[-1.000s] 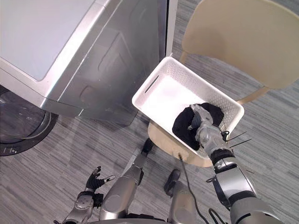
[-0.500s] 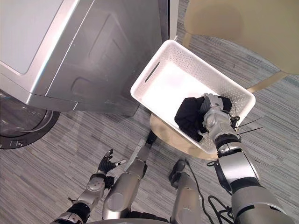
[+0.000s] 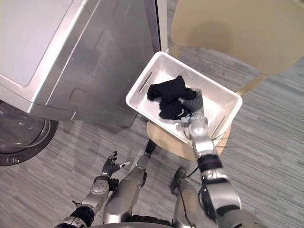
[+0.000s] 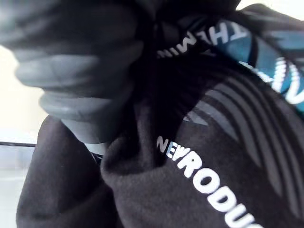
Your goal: Pick up the laundry basket with both hands and put the clothes into the washing machine.
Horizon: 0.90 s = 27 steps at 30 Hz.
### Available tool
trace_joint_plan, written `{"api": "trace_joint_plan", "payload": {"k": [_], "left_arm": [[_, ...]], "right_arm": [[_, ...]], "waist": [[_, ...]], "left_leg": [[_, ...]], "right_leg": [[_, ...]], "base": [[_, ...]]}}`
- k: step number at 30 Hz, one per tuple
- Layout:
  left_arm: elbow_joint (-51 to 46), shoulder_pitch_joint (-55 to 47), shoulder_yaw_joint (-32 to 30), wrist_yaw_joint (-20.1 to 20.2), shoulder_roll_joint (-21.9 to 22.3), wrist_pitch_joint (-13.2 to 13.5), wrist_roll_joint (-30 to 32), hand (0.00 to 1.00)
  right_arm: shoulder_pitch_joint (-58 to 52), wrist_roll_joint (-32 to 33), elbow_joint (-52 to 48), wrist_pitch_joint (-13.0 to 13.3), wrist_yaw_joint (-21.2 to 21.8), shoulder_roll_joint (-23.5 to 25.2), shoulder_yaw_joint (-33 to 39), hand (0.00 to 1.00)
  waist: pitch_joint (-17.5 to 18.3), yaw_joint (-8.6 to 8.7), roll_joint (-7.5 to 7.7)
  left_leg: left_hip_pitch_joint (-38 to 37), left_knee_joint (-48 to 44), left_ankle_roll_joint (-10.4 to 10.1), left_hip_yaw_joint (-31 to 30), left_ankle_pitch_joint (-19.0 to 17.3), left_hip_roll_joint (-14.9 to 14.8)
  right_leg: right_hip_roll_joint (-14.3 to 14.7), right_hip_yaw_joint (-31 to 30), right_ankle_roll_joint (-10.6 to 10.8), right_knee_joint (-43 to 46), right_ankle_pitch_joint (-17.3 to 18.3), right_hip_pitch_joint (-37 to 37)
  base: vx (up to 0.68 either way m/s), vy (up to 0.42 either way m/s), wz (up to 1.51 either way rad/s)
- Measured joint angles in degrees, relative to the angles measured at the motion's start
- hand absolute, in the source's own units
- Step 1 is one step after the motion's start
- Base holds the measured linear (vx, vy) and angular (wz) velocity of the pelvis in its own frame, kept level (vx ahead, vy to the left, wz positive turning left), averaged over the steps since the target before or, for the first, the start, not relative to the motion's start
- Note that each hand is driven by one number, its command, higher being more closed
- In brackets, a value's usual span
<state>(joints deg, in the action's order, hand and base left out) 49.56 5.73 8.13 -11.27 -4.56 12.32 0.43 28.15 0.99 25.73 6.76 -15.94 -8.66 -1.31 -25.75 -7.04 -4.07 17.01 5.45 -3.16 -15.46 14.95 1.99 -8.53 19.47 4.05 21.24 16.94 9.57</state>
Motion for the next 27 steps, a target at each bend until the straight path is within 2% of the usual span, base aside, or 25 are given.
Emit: {"api": "trace_joint_plan", "payload": {"k": [1, 3, 5, 6, 10, 12, 13, 14, 15, 16, 18, 19, 20, 21, 22, 23, 24, 25, 26, 27], "left_arm": [[0.0, -0.73, -0.12, 0.01, 0.0, -0.06, 0.21, 0.0], [-0.46, -3.62, -1.4, 0.05, -0.1, -0.36, 0.31, 0.0], [-1.13, -4.83, -1.57, 0.06, -0.34, -0.48, 0.37, 0.0], [-1.8, -5.53, -1.58, 0.06, -0.7, -0.52, 0.42, 0.0], [-3.83, -5.79, -1.41, 0.14, -1.38, -0.5, 0.74, 0.0], [-4.87, -5.87, -1.63, 0.1, -1.65, -0.41, 0.74, 0.0], [-5.87, -6.42, -2.01, 0.11, -1.85, -0.36, 0.73, 0.0], [-7.31, -7.48, -2.24, 0.08, -1.95, -0.24, 0.67, 0.0], [-8.95, -8.69, -2.76, 0.02, -2.29, 0.0, 0.61, 0.0], [-11.51, -10.32, -3.8, 0.0, -2.53, 0.16, 0.48, 0.0], [-15.46, -12.32, -3.59, 0.0, -2.1, 0.56, 0.29, 0.0], [-16.4, -12.77, -3.51, -0.02, -1.61, 0.79, 0.28, 0.0], [-17.72, -13.46, -3.04, 0.0, -0.13, 0.82, 0.28, 0.0], [-18.86, -14.12, -1.57, 0.0, 0.76, 0.87, 0.16, 0.0], [-19.36, -14.51, -0.7, 0.01, 0.97, 0.87, 0.15, 0.0], [-20.58, -14.43, 1.1, 0.14, 1.12, 0.9, 0.2, 0.0], [-21.82, -14.77, 3.09, 0.55, 1.27, 0.91, 0.24, 0.0], [-23.35, -15.17, 3.68, 1.18, 1.32, 0.92, 0.25, 0.0], [-28.01, -16.55, 4.4, 1.43, 1.32, 1.24, 0.27, 0.0], [-31.83, -17.46, 4.51, 1.62, 1.45, 2.19, 0.32, 0.0]], "right_arm": [[-1.82, 0.71, -1.4, 0.53, 0.05, 0.92, -0.52, 1.0], [-8.35, 2.26, -8.07, 1.65, 1.65, 3.55, -2.33, 1.0], [-11.68, 3.71, -14.07, 2.49, 2.79, 4.36, -4.25, 1.0], [-12.36, 5.29, -16.88, 4.24, 4.08, 4.94, -5.62, 1.0], [-13.31, 8.91, -21.98, 6.88, 6.15, 6.06, -8.0, 1.0], [-15.57, 10.47, -23.4, 7.35, 6.6, 6.24, -9.55, 1.0], [-18.04, 11.42, -24.46, 7.38, 7.54, 6.25, -11.62, 1.0], [-19.08, 11.73, -24.74, 7.44, 8.2, 6.23, -12.88, 1.0], [-19.62, 11.85, -24.82, 7.58, 8.84, 6.0, -13.76, 1.0], [-19.53, 11.88, -24.84, 7.84, 9.79, 6.0, -15.94, 1.0], [-19.04, 11.89, -24.83, 8.1, 10.94, 5.47, -17.33, 1.0], [-18.74, 11.89, -24.83, 8.11, 11.04, 5.24, -17.39, 1.0], [-18.49, 11.93, -24.63, 8.23, 10.91, 3.9, -17.34, 1.0], [-18.61, 11.9, -23.58, 8.24, 10.59, 2.88, -17.18, 1.0], [-18.48, 11.89, -22.81, 8.22, 10.59, 2.33, -17.18, 1.0], [-18.32, 11.75, -22.01, 8.19, 10.63, 1.38, -16.86, 1.0], [-18.42, 11.77, -21.93, 8.19, 10.71, 1.03, -16.63, 1.0], [-18.4, 11.82, -21.93, 8.22, 10.68, 0.99, -16.41, 1.0], [-18.35, 11.88, -21.93, 8.23, 10.69, 0.74, -16.36, 1.0], [-18.38, 11.86, -21.93, 8.16, 10.81, -0.28, -16.82, 1.0]], "waist": [[0.82, 0.05, 0.53], [3.65, 0.13, 2.75], [5.24, 0.12, 3.74], [5.74, 0.08, 4.28], [6.7, 1.06, 4.54], [6.76, 1.6, 4.6], [6.98, 1.69, 4.96], [7.44, 1.62, 5.35], [7.96, 1.49, 6.02], [8.41, 1.22, 6.62], [8.94, -0.21, 6.32], [9.21, -0.66, 5.89], [9.53, -0.13, 2.72], [9.48, -0.2, 1.29], [9.56, -0.32, 1.06], [9.41, -0.57, 1.49], [9.5, -0.28, 1.7], [9.62, 0.21, 1.74], [9.75, 0.37, 1.71], [10.21, 0.43, 0.92]], "left_leg": [[-0.33, 0.0, -0.02, 0.21, -0.2, 0.0], [-2.1, 0.0, 0.4, 1.99, -0.95, -0.18], [-3.1, 0.01, 0.62, 4.29, -1.29, -0.87], [-3.79, 0.02, 0.89, 6.52, -1.64, -1.6], [-4.09, -0.01, 0.81, 9.57, -2.77, -2.87], [-4.65, -0.03, 1.19, 9.31, -2.63, -3.39], [-4.63, -1.77, 1.61, 8.29, -2.58, -3.16], [-3.86, -3.26, 1.68, 7.61, -2.82, -2.92], [-2.86, -4.74, 1.31, 6.94, -3.05, -2.56], [-1.07, -6.5, 0.58, 5.95, -2.58, -2.21], [0.93, -5.8, -1.46, 4.1, -0.66, -2.62], [1.78, -5.37, -1.81, 3.41, -0.11, -3.02], [3.51, -4.39, -2.05, 0.58, 0.34, -4.82], [3.01, -2.02, -1.98, 0.14, -0.98, -6.17], [2.82, -0.95, -1.41, 0.69, -3.84, -6.6], [3.54, -0.81, -0.82, 6.41, -7.15, -6.62], [3.83, -2.18, -0.6, 10.5, -6.55, -5.42], [3.95, -3.96, -0.62, 11.87, -6.58, -4.44], [3.98, -9.48, -0.59, 13.78, -6.85, -3.43], [2.65, -15.04, -0.31, 14.74, -7.39, -3.94]], "right_leg": [[0.07, -0.24, 0.2, -0.57, -0.16, -0.41], [0.42, -1.92, 0.51, -2.89, -1.17, -2.35], [0.98, -3.98, 0.52, -4.52, -2.76, -2.93], [1.7, -6.3, 0.48, -5.79, -3.97, -3.28], [2.19, -9.31, 0.51, -5.14, -5.51, -1.54], [2.06, -9.68, 0.1, 0.85, -4.24, -0.33], [1.03, -10.69, -0.15, 11.47, -2.08, 0.67], [0.79, -11.56, 0.3, 14.65, -1.68, 0.33], [0.77, -12.75, 0.75, 15.3, -1.27, -0.36], [2.04, -14.6, 1.1, 12.43, 1.29, -1.74], [3.67, -14.73, -0.55, 7.07, 5.99, -3.36], [4.13, -14.34, -1.53, 5.93, 7.22, -3.13], [6.44, -11.44, -2.26, 6.13, 6.48, -2.03], [7.61, -9.5, -3.36, 5.82, 5.69, -1.84], [7.74, -8.53, -4.0, 5.26, 4.97, -1.87], [6.79, -6.76, -5.41, 2.35, 2.77, -1.94], [5.02, -5.12, -5.63, 0.29, 0.85, -2.07], [4.07, -4.35, -5.63, -0.63, -0.15, -1.69], [2.73, -3.62, -5.57, -2.08, -1.91, -0.92], [2.47, -2.78, -5.66, -3.55, -3.45, -1.03]], "base": [[0.03, -0.013, -0.25], [0.05, -0.008, -0.34], [0.0, 0.007, -0.65], [-0.06, 0.021, -0.9], [-0.11, 0.011, -0.6], [-0.09, -0.043, 0.16], [-0.07, -0.102, 0.4], [-0.06, -0.124, 0.51], [-0.09, -0.182, 0.48], [-0.16, -0.222, 0.5], [-0.22, -0.25, 0.43], [-0.3, -0.268, 0.54], [-0.37, -0.295, 0.71], [-0.31, -0.217, 0.81], [-0.27, -0.167, 0.73], [-0.23, -0.129, 0.77], [-0.18, -0.106, 0.82], [-0.17, -0.074, 0.74], [-0.15, -0.046, 0.56], [-0.18, -0.021, 0.46]]}}
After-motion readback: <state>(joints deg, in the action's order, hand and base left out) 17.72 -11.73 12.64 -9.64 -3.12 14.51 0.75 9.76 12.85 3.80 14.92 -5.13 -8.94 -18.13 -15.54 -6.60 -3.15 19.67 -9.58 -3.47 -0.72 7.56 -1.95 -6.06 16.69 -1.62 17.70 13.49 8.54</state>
